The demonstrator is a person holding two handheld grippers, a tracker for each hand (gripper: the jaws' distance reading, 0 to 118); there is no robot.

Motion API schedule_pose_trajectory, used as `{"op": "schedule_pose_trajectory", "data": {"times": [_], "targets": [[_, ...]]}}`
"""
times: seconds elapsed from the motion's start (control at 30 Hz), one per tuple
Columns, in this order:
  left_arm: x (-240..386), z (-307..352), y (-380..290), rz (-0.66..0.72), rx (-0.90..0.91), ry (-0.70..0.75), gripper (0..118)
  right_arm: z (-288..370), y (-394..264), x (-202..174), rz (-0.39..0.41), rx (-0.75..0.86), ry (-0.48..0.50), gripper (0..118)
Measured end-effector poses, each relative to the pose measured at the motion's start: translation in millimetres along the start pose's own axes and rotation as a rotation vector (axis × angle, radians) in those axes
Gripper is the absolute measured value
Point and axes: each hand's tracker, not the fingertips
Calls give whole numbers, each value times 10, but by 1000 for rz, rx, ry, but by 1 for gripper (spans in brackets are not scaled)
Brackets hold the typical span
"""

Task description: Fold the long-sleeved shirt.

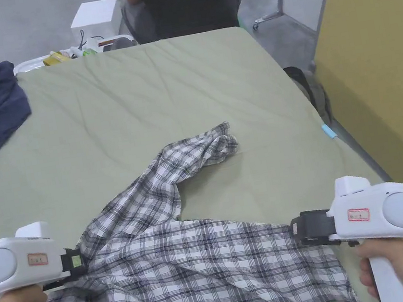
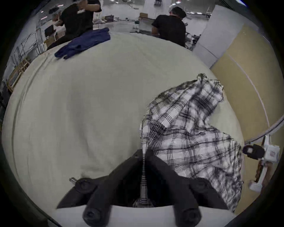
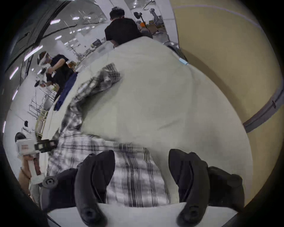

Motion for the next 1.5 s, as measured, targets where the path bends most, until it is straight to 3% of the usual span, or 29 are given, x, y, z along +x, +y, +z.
{"op": "schedule_pose_trajectory", "data": {"times": [0.07,0.2,0.27,0.3,0.43,0.53,0.63,1.07,1.4,1.5], "targets": [[34,0,-18,-20,-1,6,0,-158,50,-42,14,-42,2,70],[20,-12,-1,-22,-4,-2,0,-357,85,-168,62,-57,-65,19],[0,-30,12,-18,-3,-9,0,-406,92,-207,102,-40,-95,14],[-1,-33,13,-18,-5,-17,0,-389,103,-213,91,-36,-82,0],[-5,21,26,-24,8,-16,0,-284,135,-293,151,4,-90,0],[-61,256,73,11,73,-50,0,39,204,-313,113,116,-28,0],[-63,620,111,8,136,-83,0,476,326,-431,161,202,-10,0],[146,3111,20,-86,563,-72,0,2892,442,-1305,369,650,99,0],[469,4867,286,-194,863,31,0,4605,605,-2136,503,959,78,0],[542,5308,498,-192,948,49,0,5021,781,-2348,511,1026,80,0]]}}
